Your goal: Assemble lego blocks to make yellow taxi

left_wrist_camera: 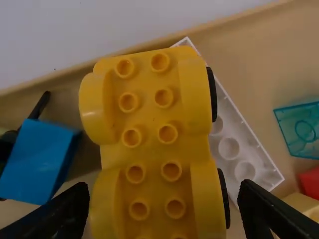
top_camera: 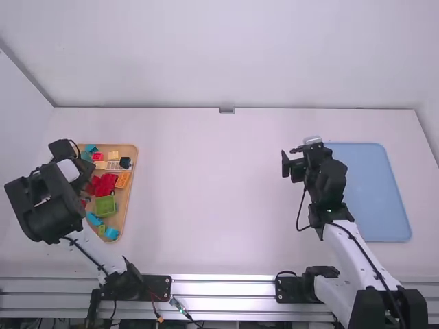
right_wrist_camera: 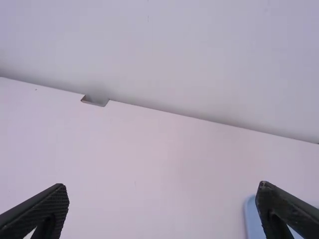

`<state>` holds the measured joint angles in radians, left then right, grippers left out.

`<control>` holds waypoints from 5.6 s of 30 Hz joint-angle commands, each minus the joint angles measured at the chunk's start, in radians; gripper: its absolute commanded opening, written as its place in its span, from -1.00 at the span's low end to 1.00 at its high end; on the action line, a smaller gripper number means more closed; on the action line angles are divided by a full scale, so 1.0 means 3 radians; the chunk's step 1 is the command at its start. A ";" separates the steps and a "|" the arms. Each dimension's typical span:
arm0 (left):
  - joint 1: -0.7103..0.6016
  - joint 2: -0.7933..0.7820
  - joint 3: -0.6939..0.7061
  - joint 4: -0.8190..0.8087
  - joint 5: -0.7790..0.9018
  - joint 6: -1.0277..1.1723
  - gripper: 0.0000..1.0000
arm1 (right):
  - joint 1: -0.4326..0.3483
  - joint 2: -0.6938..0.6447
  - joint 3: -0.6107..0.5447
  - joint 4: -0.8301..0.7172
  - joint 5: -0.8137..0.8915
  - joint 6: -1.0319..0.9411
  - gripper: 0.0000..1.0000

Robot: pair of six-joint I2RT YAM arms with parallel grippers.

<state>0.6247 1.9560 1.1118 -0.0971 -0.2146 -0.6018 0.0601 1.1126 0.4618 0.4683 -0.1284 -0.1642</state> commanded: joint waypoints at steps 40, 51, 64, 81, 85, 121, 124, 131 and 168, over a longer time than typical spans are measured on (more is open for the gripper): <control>-0.1910 -0.1228 -0.0020 -0.1048 0.0581 0.2759 -0.44 | 0.0020 0.0019 0.0116 0.0074 -0.0018 0.0010 0.98; -0.3250 -0.1043 -0.0020 -0.1556 0.1715 0.4926 -0.84 | 0.0022 0.0019 0.0116 0.0078 -0.0017 0.0010 0.98; -0.3760 -0.0679 -0.0519 -0.1125 0.1709 0.5436 -0.95 | 0.0020 0.0019 0.0116 0.0076 -0.0017 0.0011 0.98; -0.3738 -0.0684 -0.0963 -0.0296 0.1700 0.5160 0.98 | 0.0022 0.0019 0.0116 0.0083 -0.0018 0.0010 0.98; -0.3717 -0.0768 -0.0680 -0.0727 0.1699 0.5161 0.98 | 0.0022 0.0019 0.0116 0.0083 -0.0018 0.0009 0.98; -0.0736 0.0289 0.2040 -0.2542 0.0599 0.0907 0.98 | 0.0022 0.0019 0.0116 0.0183 -0.0370 0.0033 0.98; -0.0604 0.0579 0.2274 -0.2678 0.0599 0.0694 0.98 | 0.0022 0.0019 0.0116 0.0186 -0.0371 0.0125 0.98; -0.0383 0.1033 0.2447 -0.2635 0.0888 0.0277 0.73 | 0.0022 0.0019 0.0116 0.0177 -0.0370 0.0123 0.98; -0.0398 0.0904 0.1994 -0.2284 0.0659 -0.0562 -0.36 | 0.0168 0.0019 0.0116 0.0168 -0.0360 0.0010 0.98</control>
<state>0.5140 2.2704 1.7172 -0.7658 -0.0223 -0.7753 0.1101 1.1126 0.4625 0.5137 -0.2333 -0.1612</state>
